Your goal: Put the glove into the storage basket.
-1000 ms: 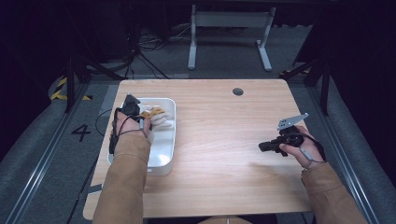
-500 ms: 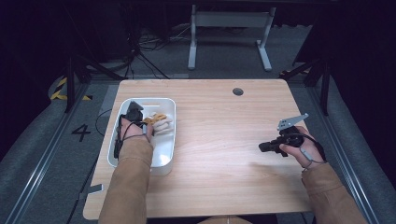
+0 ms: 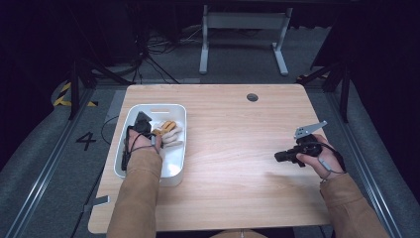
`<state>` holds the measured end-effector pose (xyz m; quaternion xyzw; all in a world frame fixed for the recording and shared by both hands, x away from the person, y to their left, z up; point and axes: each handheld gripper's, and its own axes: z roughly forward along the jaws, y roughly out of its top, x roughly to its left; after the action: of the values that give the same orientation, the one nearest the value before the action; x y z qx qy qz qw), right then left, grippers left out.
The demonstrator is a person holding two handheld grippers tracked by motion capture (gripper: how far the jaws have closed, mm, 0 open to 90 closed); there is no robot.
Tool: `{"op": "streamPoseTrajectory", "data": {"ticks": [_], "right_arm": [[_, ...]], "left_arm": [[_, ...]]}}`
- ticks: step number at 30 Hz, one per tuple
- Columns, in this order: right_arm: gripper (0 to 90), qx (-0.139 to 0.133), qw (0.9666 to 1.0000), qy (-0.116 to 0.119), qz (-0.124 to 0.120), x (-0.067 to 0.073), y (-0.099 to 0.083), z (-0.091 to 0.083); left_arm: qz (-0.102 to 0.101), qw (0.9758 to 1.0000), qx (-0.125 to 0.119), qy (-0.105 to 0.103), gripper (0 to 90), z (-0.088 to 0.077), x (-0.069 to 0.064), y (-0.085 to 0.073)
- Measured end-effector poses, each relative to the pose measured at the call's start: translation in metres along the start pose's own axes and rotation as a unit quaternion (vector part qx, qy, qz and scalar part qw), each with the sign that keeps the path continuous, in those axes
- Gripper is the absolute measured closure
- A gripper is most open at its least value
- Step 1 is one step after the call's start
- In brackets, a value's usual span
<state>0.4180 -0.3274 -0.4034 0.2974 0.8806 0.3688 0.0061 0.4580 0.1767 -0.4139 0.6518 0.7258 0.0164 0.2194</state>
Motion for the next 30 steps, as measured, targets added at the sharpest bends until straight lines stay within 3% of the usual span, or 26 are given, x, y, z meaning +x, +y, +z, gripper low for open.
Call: {"op": "streamPoseTrajectory", "data": {"ticks": [17,24,27,28,29,30], "right_arm": [[85.6,-0.001,1.0,0.0,0.001,0.0,0.0,0.0],[84.9,-0.002,1.0,-0.001,0.002,0.0,-0.001,0.0],[84.3,-0.003,1.0,-0.001,0.003,0.0,-0.001,-0.001],[83.9,-0.003,1.0,-0.001,0.004,0.0,-0.001,0.0],[83.3,-0.004,1.0,-0.002,0.006,0.0,-0.001,0.001],[83.3,-0.004,1.0,-0.002,0.006,0.0,-0.001,0.001]], "left_arm": [[0.0,0.9998,0.015,0.015,69.9,0.012,-0.001,-0.001],[-0.005,0.9997,0.02,0.01,67.4,0.014,0.001,-0.002],[0.005,0.9998,-0.003,0.017,54.9,0.015,-0.001,-0.003],[0.013,0.9996,-0.011,0.024,44.4,0.017,-0.002,-0.003],[0.02,0.9986,-0.009,0.047,30.2,0.019,-0.007,-0.004],[0.02,0.9986,-0.009,0.047,25.6,0.019,-0.007,-0.004]]}}
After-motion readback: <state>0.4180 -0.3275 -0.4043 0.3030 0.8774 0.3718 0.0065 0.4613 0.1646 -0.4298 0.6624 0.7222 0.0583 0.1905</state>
